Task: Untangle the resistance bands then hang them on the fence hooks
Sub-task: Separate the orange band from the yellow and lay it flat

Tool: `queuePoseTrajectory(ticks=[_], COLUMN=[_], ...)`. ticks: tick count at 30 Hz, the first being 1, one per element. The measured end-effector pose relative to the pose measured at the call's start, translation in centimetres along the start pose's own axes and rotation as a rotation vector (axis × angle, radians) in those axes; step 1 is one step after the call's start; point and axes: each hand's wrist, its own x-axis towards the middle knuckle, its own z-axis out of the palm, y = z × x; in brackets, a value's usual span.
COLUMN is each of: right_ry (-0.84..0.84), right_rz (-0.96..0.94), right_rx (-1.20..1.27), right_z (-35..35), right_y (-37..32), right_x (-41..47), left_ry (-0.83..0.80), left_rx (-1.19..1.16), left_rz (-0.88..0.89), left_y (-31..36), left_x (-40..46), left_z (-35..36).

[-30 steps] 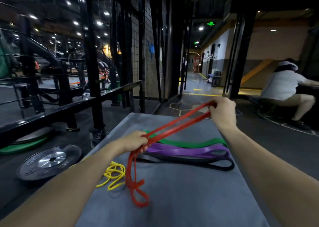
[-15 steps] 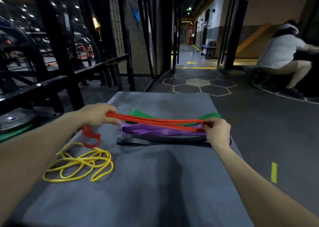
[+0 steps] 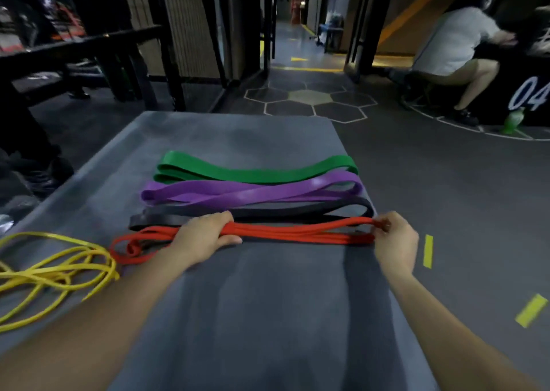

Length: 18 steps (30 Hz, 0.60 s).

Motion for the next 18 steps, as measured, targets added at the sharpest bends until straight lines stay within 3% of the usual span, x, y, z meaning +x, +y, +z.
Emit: queuePoseTrajectory(ticks=[5,9,18], right_ry=[-0.023,-0.064,-0.137], right_rz=[-0.097,-0.203,-0.216], right_rx=[-0.117,-0.223,-0.328], right_z=[-0.2,-0.9,-1.7], right_y=[1.1,0.9,0.9], right_x=[-0.9,-1.2,-1.2], left_ry=[0.098,0.086,0.114], left_rx=[-0.151,-0.304,-0.318], left_rz=[0.069,0.153,0.022], left_y=[-1.2,-2.6,-1.1], left_x=[-1.0,-1.8,-2.3], left_z=[1.9,1.2,0.4])
